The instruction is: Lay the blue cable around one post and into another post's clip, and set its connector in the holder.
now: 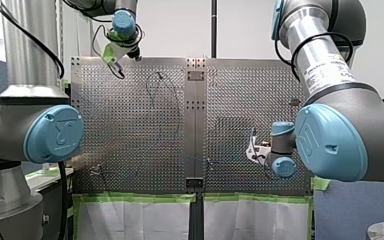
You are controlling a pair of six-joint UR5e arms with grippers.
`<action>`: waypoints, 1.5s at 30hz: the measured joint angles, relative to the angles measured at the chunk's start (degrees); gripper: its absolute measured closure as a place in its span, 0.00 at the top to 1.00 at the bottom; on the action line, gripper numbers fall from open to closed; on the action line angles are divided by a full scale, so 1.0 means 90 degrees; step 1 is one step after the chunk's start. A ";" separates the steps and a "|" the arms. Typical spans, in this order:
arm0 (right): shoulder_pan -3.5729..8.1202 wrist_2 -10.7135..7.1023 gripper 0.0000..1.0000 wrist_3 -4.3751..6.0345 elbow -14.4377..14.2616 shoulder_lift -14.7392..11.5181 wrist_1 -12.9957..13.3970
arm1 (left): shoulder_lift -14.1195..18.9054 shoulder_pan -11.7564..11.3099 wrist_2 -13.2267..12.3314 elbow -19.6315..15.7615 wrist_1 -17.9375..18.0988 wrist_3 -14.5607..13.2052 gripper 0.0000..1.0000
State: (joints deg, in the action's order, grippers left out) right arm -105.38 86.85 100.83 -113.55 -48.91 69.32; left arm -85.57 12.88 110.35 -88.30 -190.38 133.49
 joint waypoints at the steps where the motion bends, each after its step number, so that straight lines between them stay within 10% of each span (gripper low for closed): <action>1: 0.0001 0.0000 0.01 0.0001 0.0001 0.0000 0.0001 | 0.0001 0.0013 -0.0008 0.0070 -0.0071 -0.0070 1.00; 28: 0.0032 -0.0019 0.01 0.0000 0.0018 0.0003 -0.0015 | -0.0096 0.0219 -0.0100 0.1498 -0.1551 -0.1553 1.00; 45: 0.0034 -0.0020 0.01 0.0000 0.0018 0.0003 -0.0038 | -0.0103 0.0328 -0.0490 0.1235 -0.2539 -0.2541 1.00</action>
State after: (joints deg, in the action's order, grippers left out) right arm -105.07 86.67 100.82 -113.40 -48.88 68.98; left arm -86.49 15.83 105.94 -77.18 -213.23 110.63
